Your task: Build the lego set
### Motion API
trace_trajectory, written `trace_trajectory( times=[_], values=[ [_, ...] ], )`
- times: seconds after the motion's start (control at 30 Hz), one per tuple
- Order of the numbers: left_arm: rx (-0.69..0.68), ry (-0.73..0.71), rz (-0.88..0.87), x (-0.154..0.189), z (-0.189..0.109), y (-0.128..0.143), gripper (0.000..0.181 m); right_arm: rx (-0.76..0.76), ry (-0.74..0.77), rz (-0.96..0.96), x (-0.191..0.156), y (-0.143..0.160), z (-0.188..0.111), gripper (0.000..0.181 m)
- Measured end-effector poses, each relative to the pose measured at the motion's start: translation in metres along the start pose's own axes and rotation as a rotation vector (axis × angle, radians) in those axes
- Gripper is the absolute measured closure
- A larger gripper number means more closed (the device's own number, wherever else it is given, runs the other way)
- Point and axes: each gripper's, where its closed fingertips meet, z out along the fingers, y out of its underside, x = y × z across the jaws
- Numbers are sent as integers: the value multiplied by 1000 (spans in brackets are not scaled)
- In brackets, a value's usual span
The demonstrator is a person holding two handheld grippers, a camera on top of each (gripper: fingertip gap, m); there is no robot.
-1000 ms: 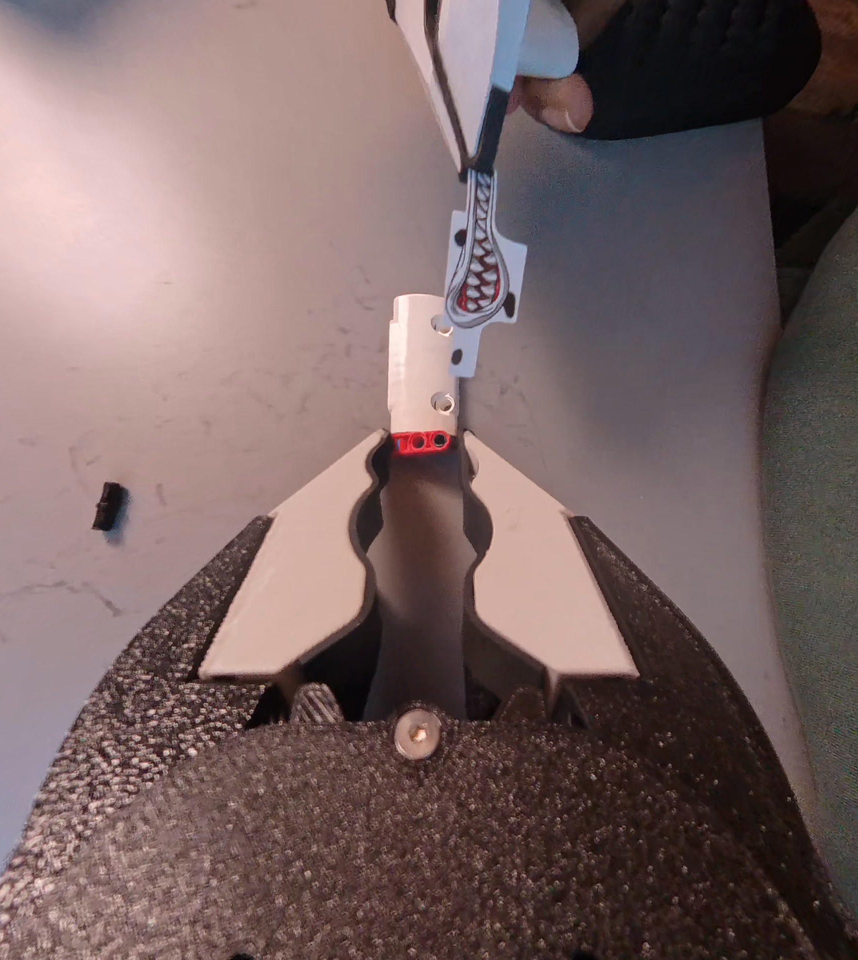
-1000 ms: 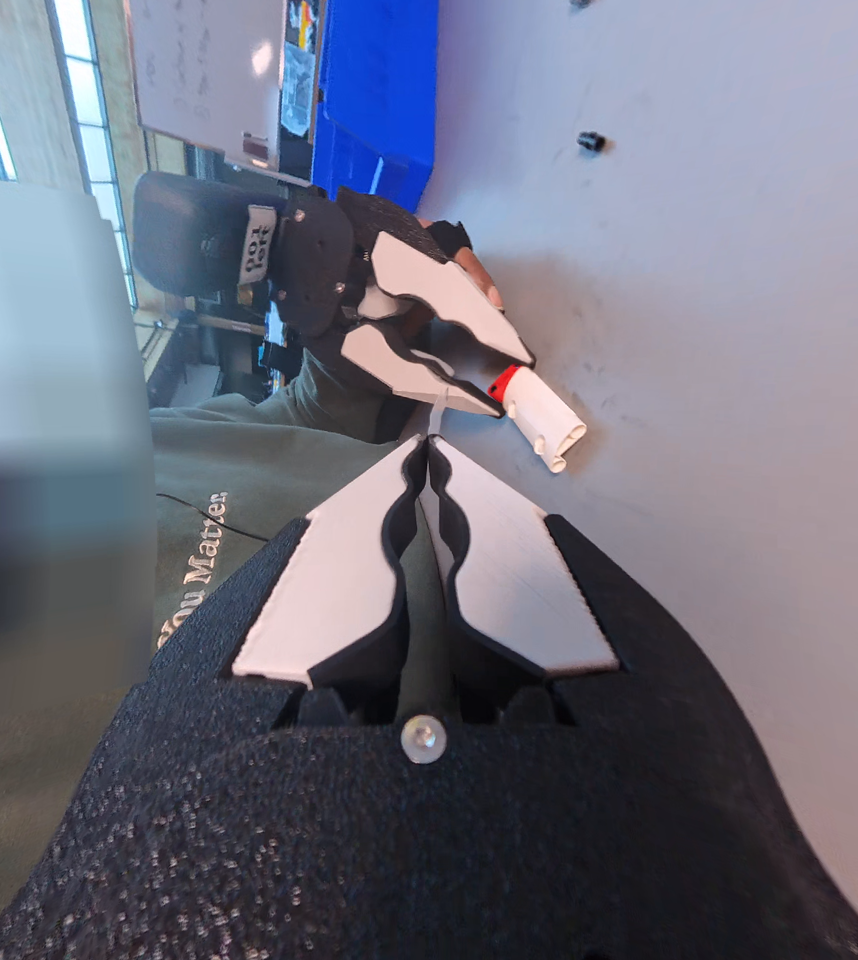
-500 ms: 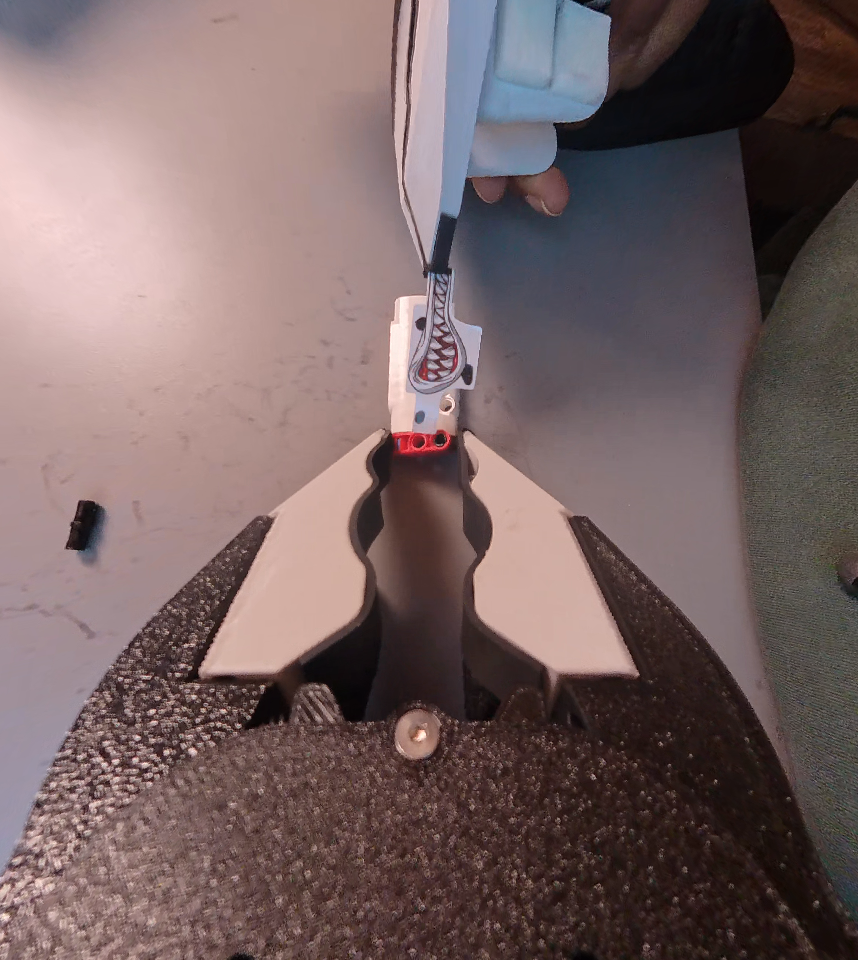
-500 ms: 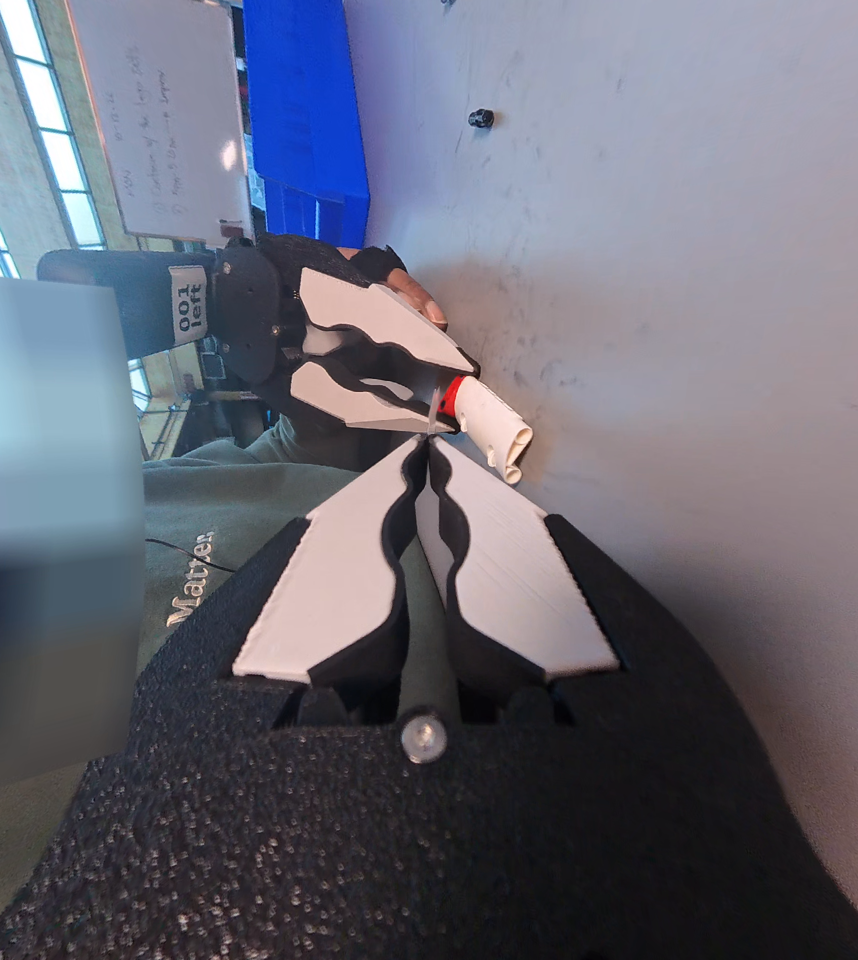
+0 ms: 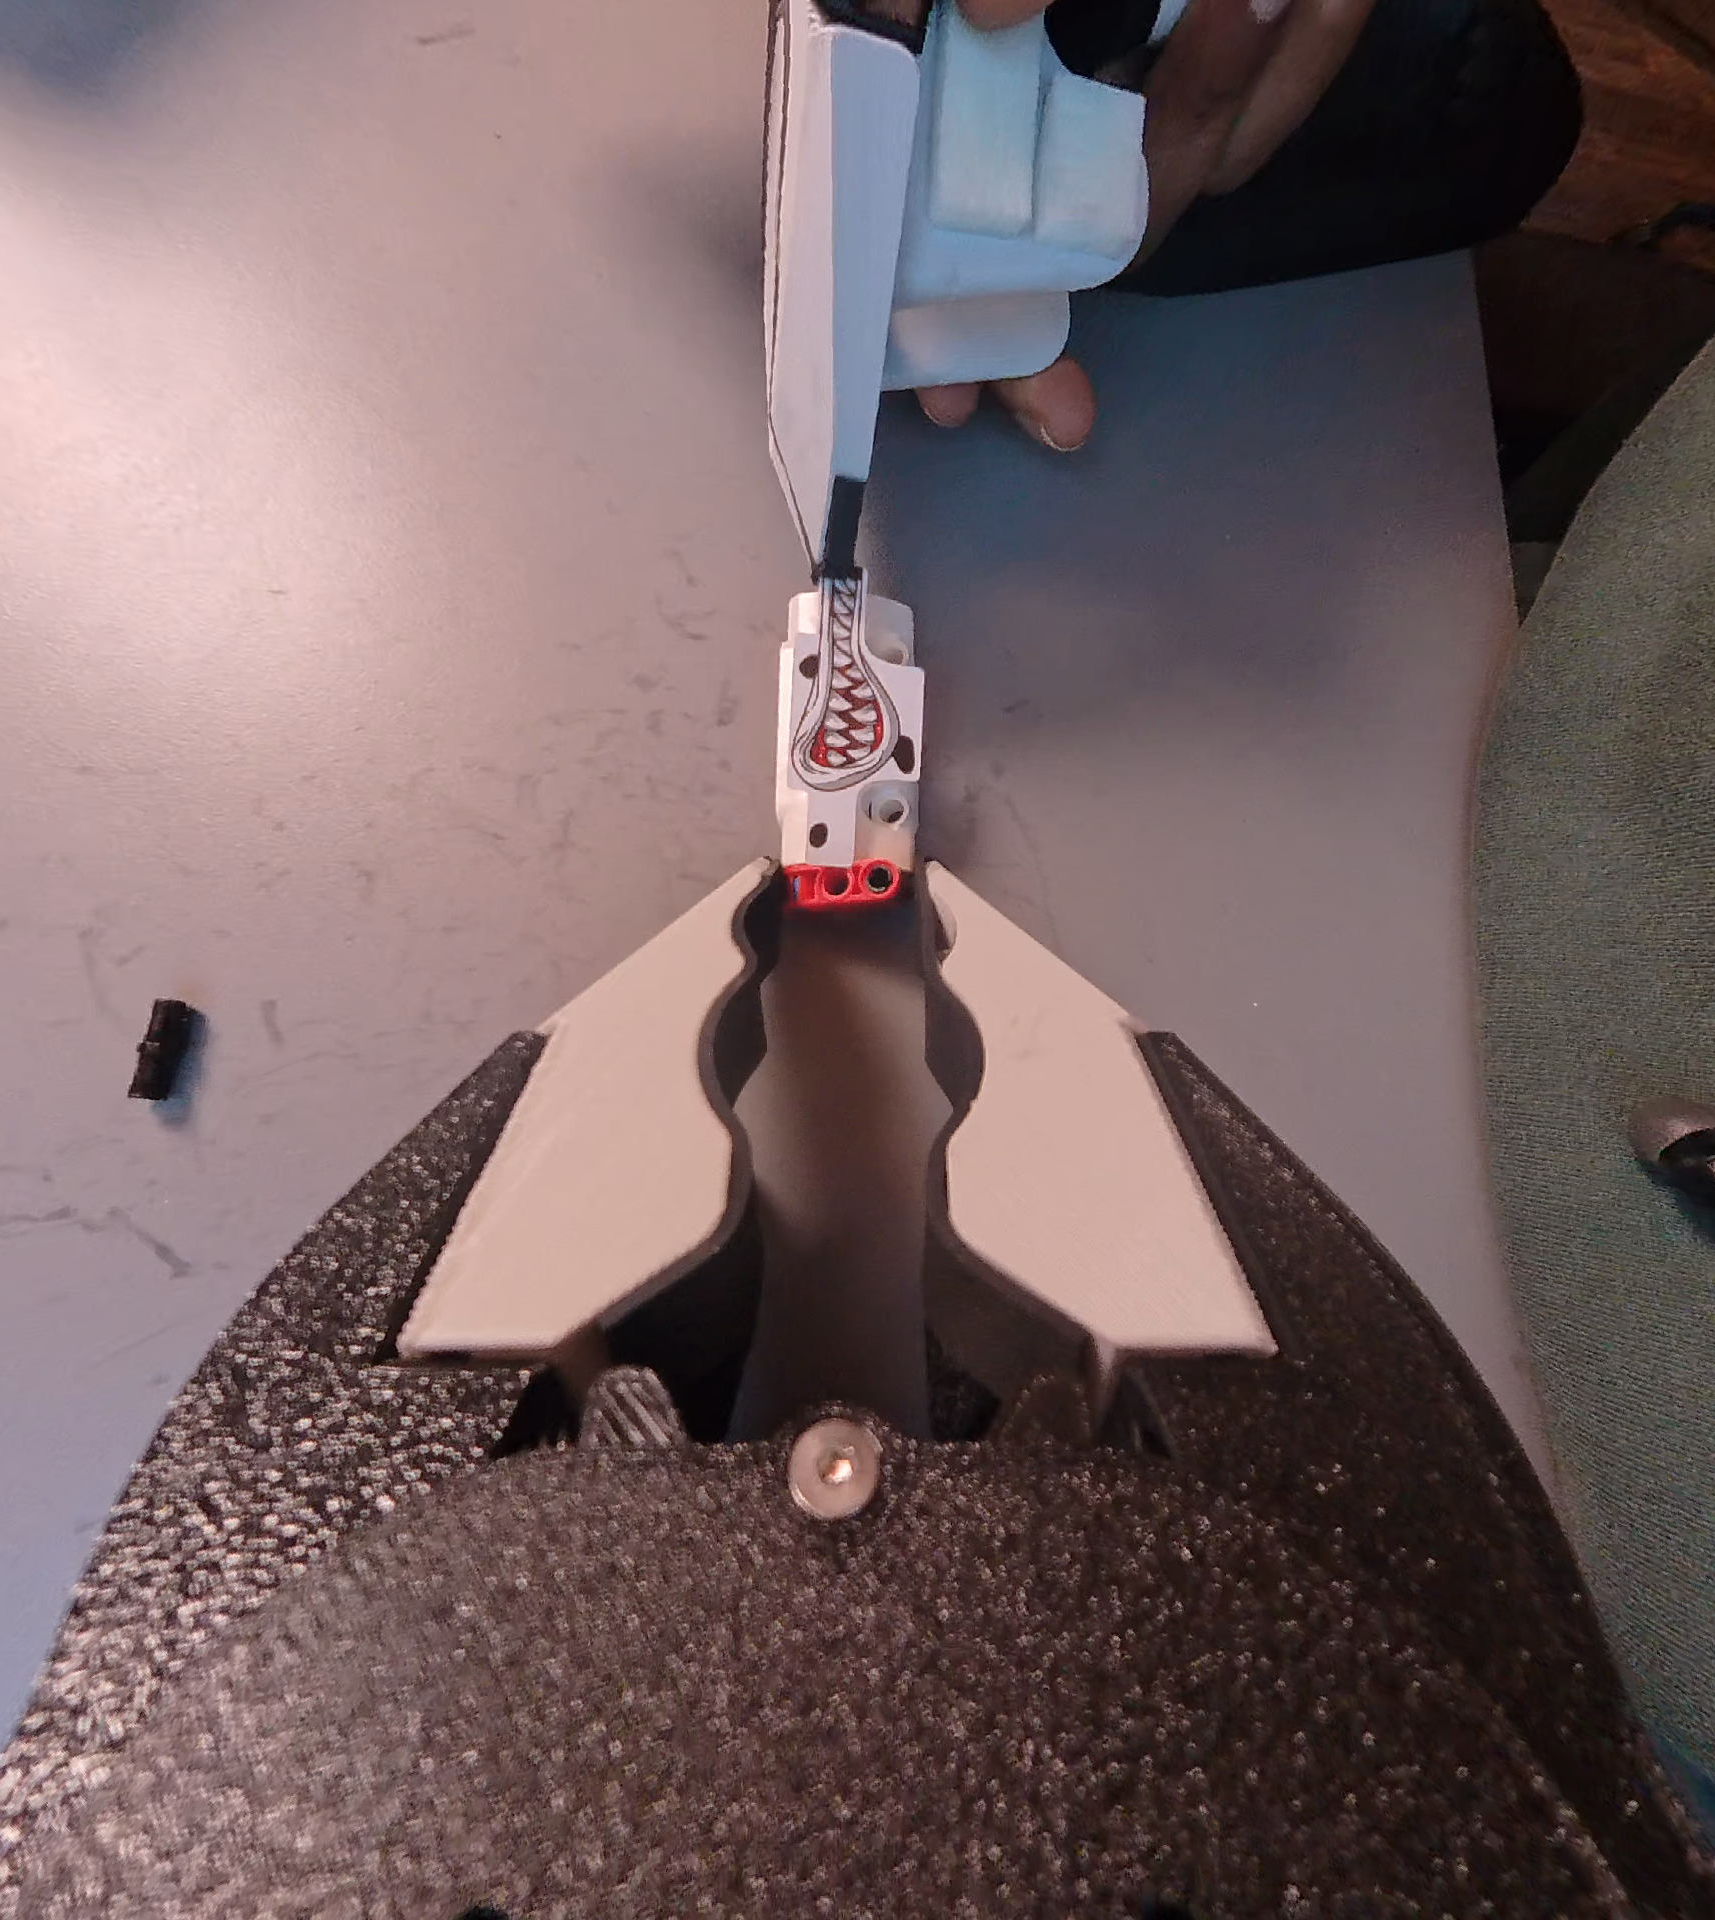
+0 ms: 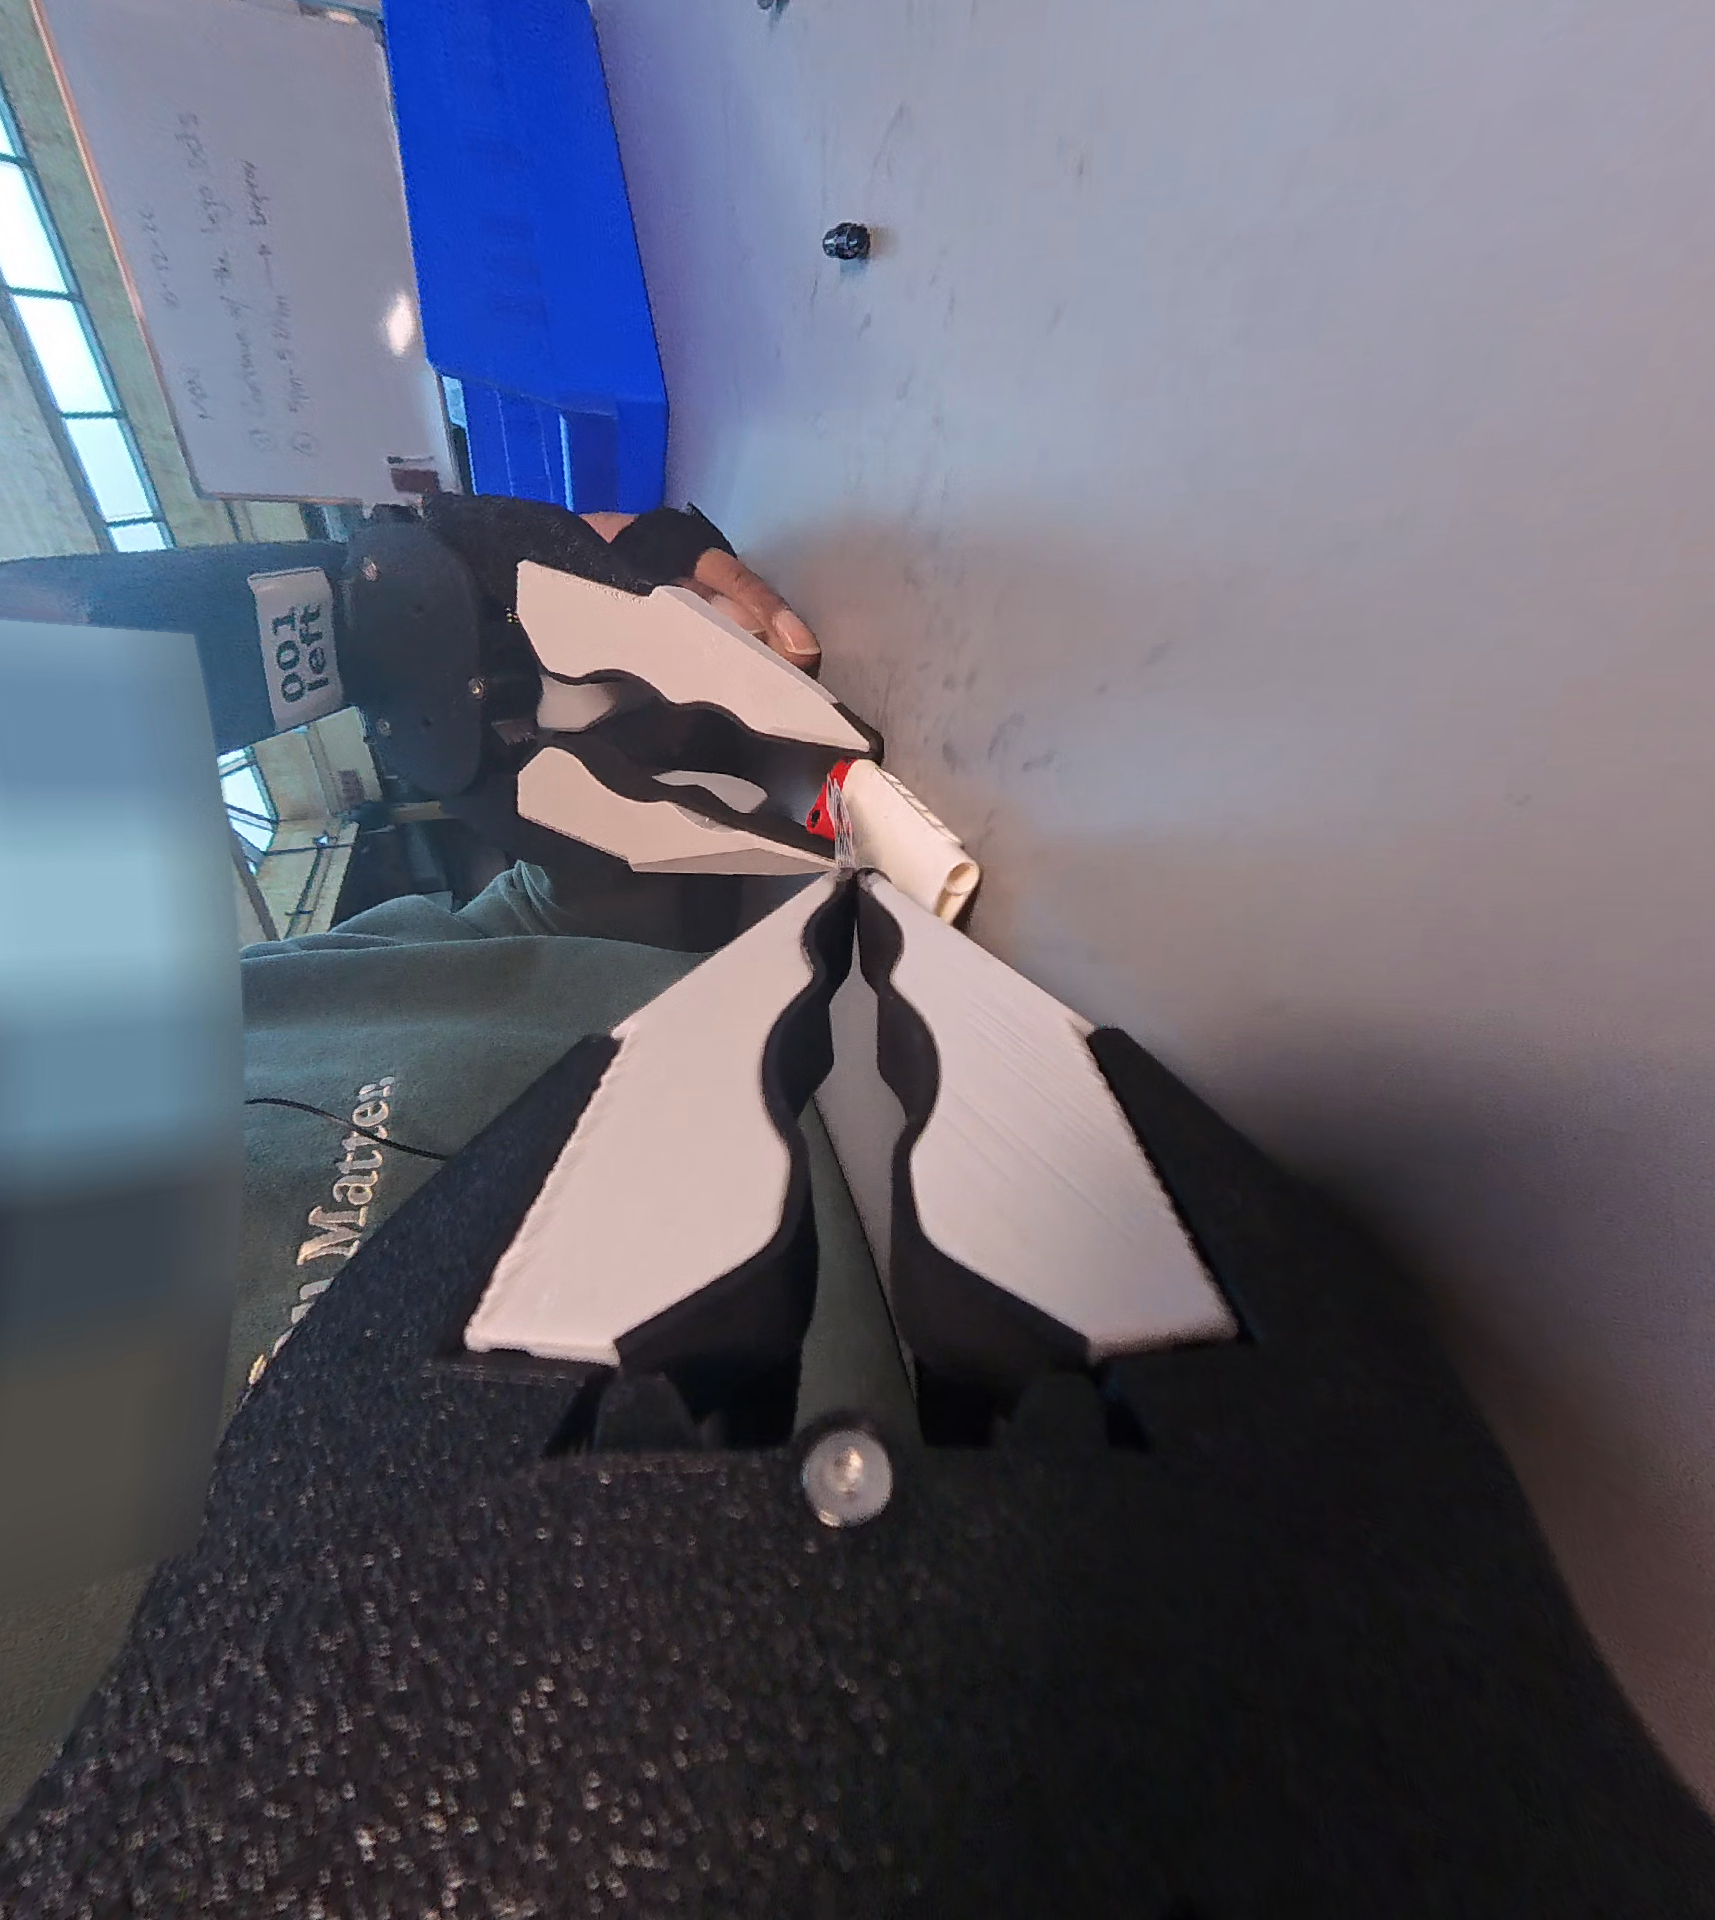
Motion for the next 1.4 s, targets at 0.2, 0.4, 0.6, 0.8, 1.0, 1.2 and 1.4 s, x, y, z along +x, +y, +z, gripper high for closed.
trace_trajectory(
  times=[0.2,0.4,0.6,0.8,1.0,1.2,1.4],
  values=[
    [1,1,0,0,0,0,157,-8,8,4,2,0,-1,181],
    [1,3,1,0,0,0,157,-15,19,8,4,0,0,181],
    [0,3,1,0,0,0,157,-16,27,7,5,0,0,181],
    [0,2,1,0,0,0,157,-18,36,7,6,0,0,181],
    [0,2,1,0,0,0,157,-16,42,9,7,0,1,181],
    [0,2,1,0,0,1,157,-18,47,7,8,1,1,181],
    [0,2,1,0,0,1,157,-20,51,7,8,1,1,181]
  ],
)
